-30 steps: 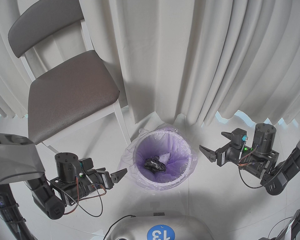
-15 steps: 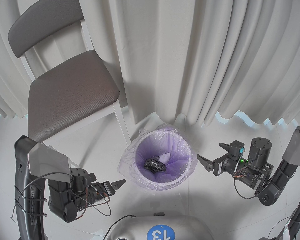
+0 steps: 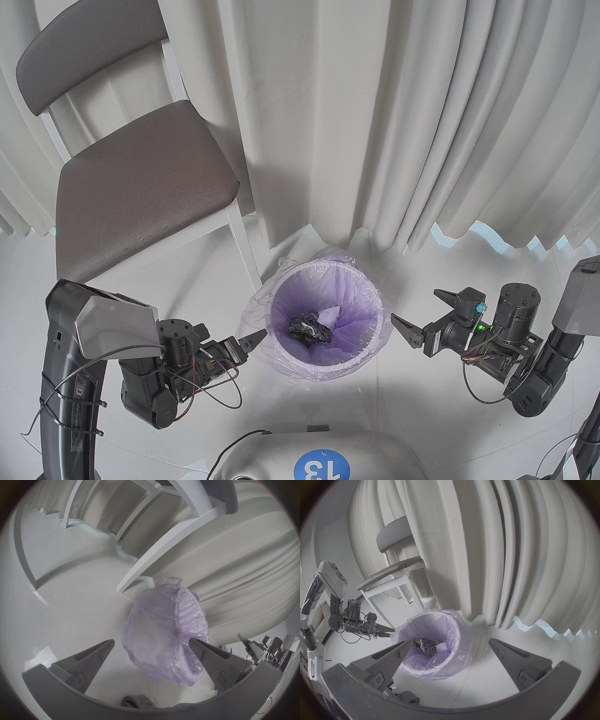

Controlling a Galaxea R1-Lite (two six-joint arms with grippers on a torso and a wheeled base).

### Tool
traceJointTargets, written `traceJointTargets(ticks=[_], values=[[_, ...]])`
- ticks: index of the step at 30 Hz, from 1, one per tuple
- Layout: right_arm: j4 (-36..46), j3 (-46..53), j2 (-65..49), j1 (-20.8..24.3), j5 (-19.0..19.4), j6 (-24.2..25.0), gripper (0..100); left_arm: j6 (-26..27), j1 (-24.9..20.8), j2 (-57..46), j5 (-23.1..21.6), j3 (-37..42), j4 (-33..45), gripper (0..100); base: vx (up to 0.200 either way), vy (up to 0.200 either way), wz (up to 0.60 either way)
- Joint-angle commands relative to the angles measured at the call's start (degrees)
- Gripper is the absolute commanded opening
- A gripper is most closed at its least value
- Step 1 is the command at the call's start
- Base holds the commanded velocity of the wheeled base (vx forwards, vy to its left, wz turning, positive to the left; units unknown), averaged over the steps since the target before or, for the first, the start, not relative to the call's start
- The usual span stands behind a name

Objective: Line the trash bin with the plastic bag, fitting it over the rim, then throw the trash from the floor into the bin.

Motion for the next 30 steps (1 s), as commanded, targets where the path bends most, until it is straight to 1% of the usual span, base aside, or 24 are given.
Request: traceJointTargets(ticks=[1,5,13,14,17,21,25,27,29,30], values=[[-0.49,0.23,1.89,-0.26,0.12,-0.13,100,-0.42,-0.10,0.53,-0.06,-1.61,-1.02,100,0.000,0.000,0.00],[-0.67,0.23,2.24,-0.26,0.12,-0.48,100,-1.65,-0.89,0.53,0.12,-3.28,-1.02,100,0.000,0.000,0.00],[-1.99,0.32,2.59,-0.43,0.21,-0.48,100,-1.65,-0.98,0.00,0.47,-3.90,-1.02,100,0.000,0.000,0.00],[-2.16,0.32,2.77,-0.43,0.21,-0.48,100,-1.65,-0.89,-0.17,0.82,-3.63,-1.02,0,0.000,0.000,0.00],[-2.51,0.41,2.94,-0.43,0.21,-0.83,100,-1.65,-0.89,-1.40,2.05,-2.40,-1.02,0,0.000,0.000,0.00],[-2.51,0.67,3.03,-0.35,0.39,-0.92,100,-1.74,-0.80,-2.81,2.14,0.06,-1.02,0,0.000,0.000,0.00],[-2.60,1.37,2.85,-0.43,1.44,-1.80,100,-1.30,-0.37,-1.40,1.88,-0.91,-1.02,0,0.000,0.000,0.00],[-2.60,1.55,2.94,-0.43,1.53,-1.98,100,-0.77,-0.37,0.27,1.61,-3.02,-1.02,0,0.000,0.000,0.00],[-2.60,1.55,3.12,-0.43,1.53,-1.89,100,0.81,-0.37,2.29,1.53,-5.48,-1.02,0,0.000,0.000,0.00],[-2.51,1.55,3.38,-0.43,1.62,-1.89,100,2.57,-0.37,3.61,1.35,-6.71,-1.02,0,0.000,0.000,0.00]])
